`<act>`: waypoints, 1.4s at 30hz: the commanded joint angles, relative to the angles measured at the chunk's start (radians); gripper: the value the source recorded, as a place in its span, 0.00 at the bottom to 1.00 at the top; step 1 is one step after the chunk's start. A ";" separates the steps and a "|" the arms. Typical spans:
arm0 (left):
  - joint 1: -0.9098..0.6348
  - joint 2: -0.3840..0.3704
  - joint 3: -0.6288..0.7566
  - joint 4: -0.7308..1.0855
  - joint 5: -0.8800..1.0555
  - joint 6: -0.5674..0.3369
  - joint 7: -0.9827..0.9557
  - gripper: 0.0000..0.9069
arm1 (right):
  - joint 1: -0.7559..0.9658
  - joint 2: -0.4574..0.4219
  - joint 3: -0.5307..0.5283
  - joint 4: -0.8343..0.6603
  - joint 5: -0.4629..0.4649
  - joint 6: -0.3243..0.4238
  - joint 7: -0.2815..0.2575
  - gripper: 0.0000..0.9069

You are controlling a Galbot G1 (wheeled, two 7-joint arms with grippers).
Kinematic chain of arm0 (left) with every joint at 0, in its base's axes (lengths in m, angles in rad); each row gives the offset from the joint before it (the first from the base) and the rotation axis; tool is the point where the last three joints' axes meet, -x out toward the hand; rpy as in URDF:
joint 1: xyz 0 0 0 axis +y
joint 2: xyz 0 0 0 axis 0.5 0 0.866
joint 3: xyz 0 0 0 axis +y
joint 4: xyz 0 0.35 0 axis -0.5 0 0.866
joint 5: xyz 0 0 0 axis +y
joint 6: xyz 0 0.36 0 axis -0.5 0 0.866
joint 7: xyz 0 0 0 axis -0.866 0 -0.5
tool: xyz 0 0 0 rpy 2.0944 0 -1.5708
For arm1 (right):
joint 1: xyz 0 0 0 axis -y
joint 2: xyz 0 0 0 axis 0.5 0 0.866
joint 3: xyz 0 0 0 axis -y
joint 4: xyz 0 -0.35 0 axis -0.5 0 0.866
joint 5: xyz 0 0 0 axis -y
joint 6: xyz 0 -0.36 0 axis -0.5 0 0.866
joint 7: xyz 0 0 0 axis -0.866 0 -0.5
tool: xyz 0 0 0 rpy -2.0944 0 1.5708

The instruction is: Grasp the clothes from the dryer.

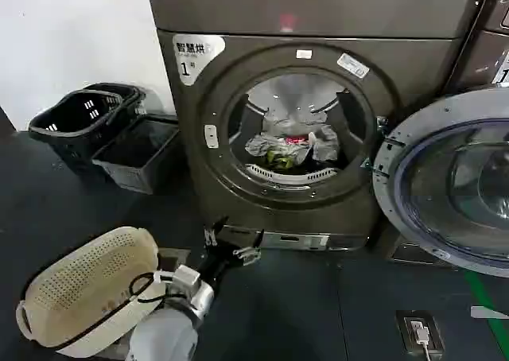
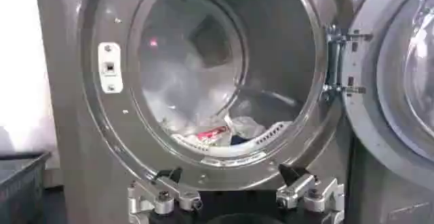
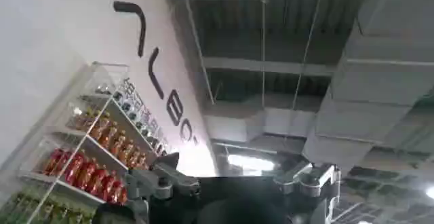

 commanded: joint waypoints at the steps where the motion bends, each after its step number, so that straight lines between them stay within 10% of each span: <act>1: -0.001 0.006 0.004 0.000 0.026 0.007 0.013 1.00 | 0.001 0.002 -0.001 0.001 0.012 0.012 0.007 1.00; 42: 0.003 0.001 0.016 0.000 0.051 0.009 0.013 1.00 | -0.008 0.006 0.011 -0.016 0.023 0.011 0.002 1.00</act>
